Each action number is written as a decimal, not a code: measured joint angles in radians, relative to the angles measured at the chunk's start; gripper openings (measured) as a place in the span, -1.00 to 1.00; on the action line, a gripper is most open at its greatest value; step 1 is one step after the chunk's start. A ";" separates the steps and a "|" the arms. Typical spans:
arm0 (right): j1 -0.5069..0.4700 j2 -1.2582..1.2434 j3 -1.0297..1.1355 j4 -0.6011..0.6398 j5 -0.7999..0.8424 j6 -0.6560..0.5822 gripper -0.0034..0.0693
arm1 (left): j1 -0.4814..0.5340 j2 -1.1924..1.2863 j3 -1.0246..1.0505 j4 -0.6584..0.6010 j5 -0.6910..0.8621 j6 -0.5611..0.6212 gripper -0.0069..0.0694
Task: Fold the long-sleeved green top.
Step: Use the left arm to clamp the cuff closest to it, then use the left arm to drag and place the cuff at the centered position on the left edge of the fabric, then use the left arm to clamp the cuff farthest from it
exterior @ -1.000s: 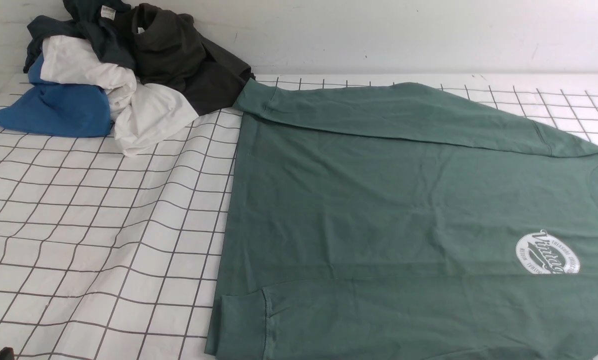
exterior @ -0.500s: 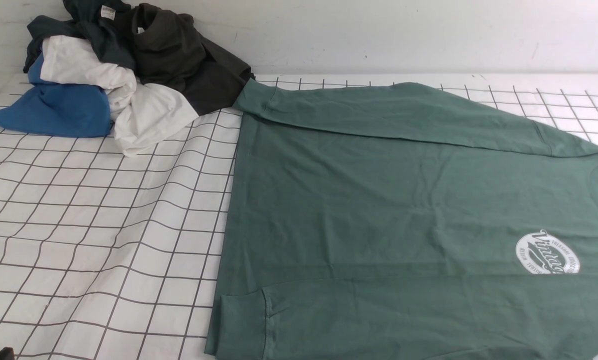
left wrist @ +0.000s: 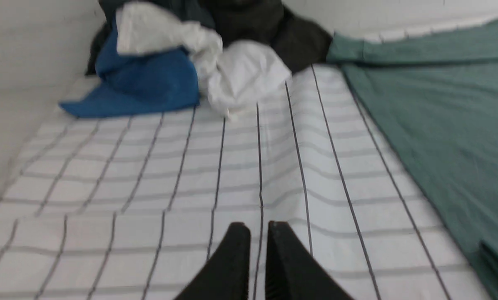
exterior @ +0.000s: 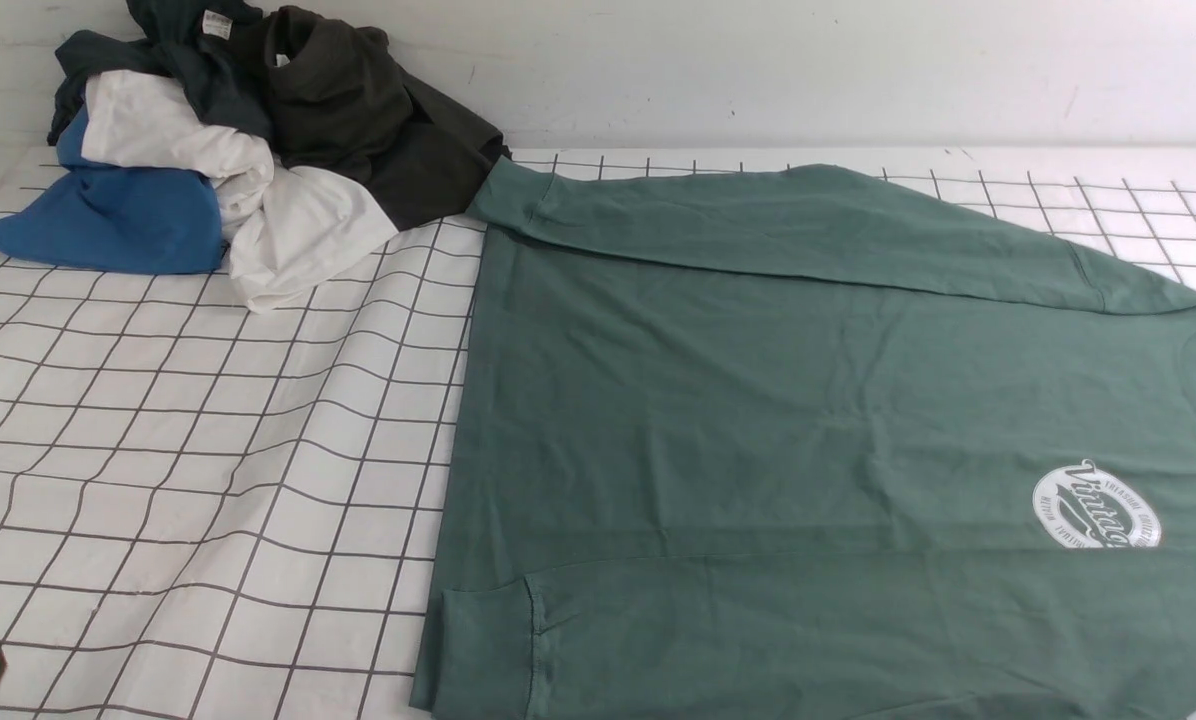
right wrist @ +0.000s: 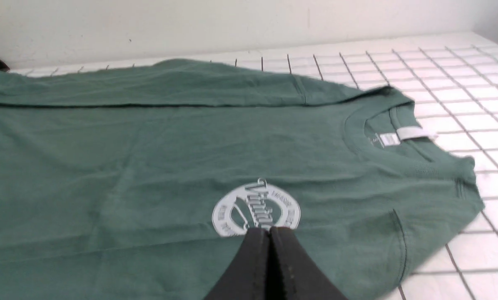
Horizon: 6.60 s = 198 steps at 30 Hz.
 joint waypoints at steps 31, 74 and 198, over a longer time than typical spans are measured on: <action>0.000 0.351 -0.504 -0.136 -0.402 0.076 -0.94 | -0.005 0.601 -0.665 -0.002 -0.155 -0.061 -0.84; 0.335 1.262 -0.791 0.220 0.343 -0.332 -0.94 | -0.357 1.801 -1.101 -0.377 0.588 0.123 -0.82; 0.468 1.276 -0.791 0.183 0.313 -0.366 -0.93 | -0.122 2.954 -2.854 -0.284 0.330 0.006 0.26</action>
